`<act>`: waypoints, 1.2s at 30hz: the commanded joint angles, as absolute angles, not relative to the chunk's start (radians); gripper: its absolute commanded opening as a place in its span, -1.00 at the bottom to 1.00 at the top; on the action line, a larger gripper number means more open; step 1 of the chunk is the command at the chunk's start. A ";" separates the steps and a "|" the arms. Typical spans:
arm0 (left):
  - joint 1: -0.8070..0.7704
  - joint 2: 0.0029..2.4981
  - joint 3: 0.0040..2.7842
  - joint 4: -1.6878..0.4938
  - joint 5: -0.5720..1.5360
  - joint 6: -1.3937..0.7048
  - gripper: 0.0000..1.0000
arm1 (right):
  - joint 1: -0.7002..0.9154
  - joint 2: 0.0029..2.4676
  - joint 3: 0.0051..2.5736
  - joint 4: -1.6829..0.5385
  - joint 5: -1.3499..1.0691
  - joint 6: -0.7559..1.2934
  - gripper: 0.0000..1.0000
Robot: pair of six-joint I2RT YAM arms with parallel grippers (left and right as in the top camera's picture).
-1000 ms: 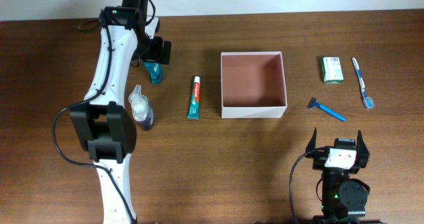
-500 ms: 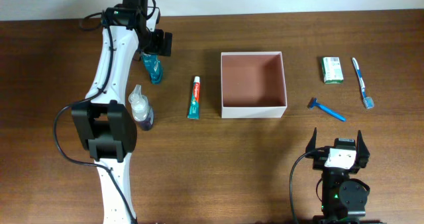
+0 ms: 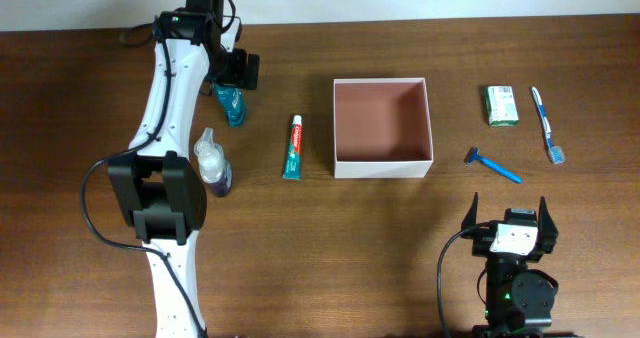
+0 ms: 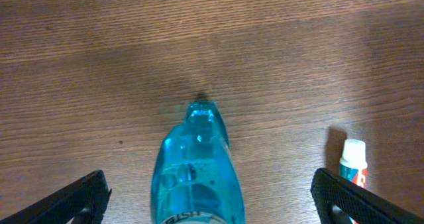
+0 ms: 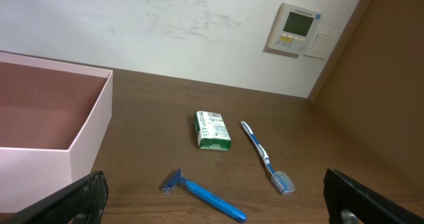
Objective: Pack container
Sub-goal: 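Lower the left gripper around the mouthwash bottle and close it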
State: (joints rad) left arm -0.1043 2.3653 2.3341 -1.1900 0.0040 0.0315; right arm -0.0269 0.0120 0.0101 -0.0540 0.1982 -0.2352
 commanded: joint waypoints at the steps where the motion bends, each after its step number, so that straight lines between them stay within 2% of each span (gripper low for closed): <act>1: -0.104 2.375 2.340 -1.193 -0.026 0.012 0.99 | -0.020 0.006 0.006 -0.062 0.218 -0.232 0.98; 36: -0.102 2.424 2.336 -1.208 0.045 0.011 0.99 | -0.020 0.006 0.006 -0.062 0.218 -0.232 0.98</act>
